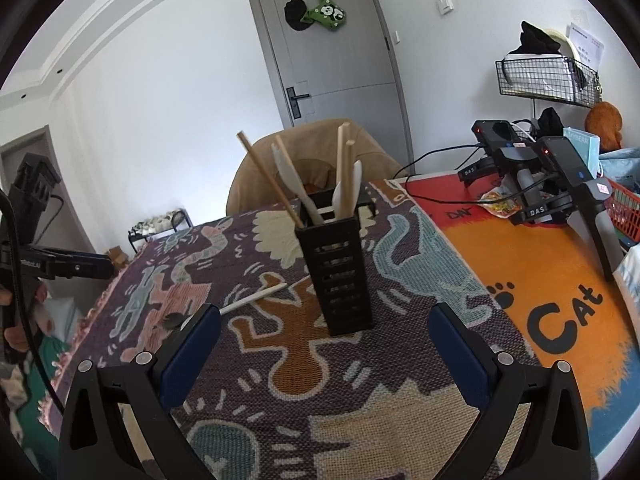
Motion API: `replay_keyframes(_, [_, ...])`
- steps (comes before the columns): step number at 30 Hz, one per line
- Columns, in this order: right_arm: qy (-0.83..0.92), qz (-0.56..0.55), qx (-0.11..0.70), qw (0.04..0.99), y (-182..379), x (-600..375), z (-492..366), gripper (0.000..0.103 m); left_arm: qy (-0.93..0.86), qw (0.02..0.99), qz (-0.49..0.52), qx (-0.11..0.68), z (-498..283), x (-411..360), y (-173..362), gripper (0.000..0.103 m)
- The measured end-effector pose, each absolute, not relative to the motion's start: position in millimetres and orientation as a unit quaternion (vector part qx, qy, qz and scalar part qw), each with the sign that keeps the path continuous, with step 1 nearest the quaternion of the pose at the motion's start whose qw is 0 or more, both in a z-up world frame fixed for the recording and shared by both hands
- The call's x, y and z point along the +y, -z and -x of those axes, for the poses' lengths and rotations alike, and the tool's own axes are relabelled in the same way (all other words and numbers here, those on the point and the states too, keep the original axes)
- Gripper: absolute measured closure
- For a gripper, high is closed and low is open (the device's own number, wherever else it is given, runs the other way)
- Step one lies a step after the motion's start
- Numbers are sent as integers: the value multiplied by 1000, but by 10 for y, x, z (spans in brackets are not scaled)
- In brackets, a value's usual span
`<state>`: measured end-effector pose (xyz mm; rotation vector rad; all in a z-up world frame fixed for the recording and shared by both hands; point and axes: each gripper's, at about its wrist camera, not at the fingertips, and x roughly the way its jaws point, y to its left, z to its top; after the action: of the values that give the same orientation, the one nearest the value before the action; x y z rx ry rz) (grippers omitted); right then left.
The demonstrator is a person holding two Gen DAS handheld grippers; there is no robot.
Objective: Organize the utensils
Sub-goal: 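Move both grippers back down toward the spoons on the blanket, then close the left gripper on the black plastic spoon's handle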
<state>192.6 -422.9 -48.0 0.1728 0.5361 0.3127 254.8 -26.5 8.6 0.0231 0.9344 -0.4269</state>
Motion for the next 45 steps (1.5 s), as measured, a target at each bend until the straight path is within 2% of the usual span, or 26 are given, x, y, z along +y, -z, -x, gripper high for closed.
replay_keyframes(3, [-157, -79, 271, 946, 540, -4141, -1927, 0, 208, 860, 26, 465, -2613, -172, 64, 24])
replay_keyframes(5, [-158, -75, 276, 945, 586, -4102, -1936, 0, 214, 848, 55, 482, -2679, -113, 180, 39])
replay_keyframes(9, [-159, -73, 284, 943, 654, -4072, -1961, 0, 207, 822, 120, 517, -2805, 17, 450, 55])
replay_keyframes(11, [-160, -73, 287, 942, 686, -4068, -1974, 0, 195, 807, 155, 536, -2864, 98, 590, 67])
replay_keyframes(24, [-161, -78, 291, 940, 757, -4101, -1997, 0, 113, 781, 228, 571, -3040, 316, 1000, 69])
replay_keyframes(34, [-162, -87, 291, 939, 788, -4147, -2016, 0, 99, 769, 289, 561, -3107, 378, 1114, 70])
replay_keyframes(36, [-164, -85, 291, 939, 788, -4128, -2008, 0, 94, 771, 292, 558, -3107, 377, 1110, 73])
replay_keyframes(38, [-168, -79, 290, 939, 781, -4091, -1995, 0, 84, 773, 296, 556, -3105, 402, 1132, 90])
replay_keyframes(40, [-173, -71, 288, 939, 766, -4046, -1976, 0, 78, 773, 302, 553, -3101, 456, 1156, 98])
replay_keyframes(45, [-184, -40, 283, 940, 702, -3910, -1925, 0, 77, 784, 298, 540, -3080, 531, 1110, 100])
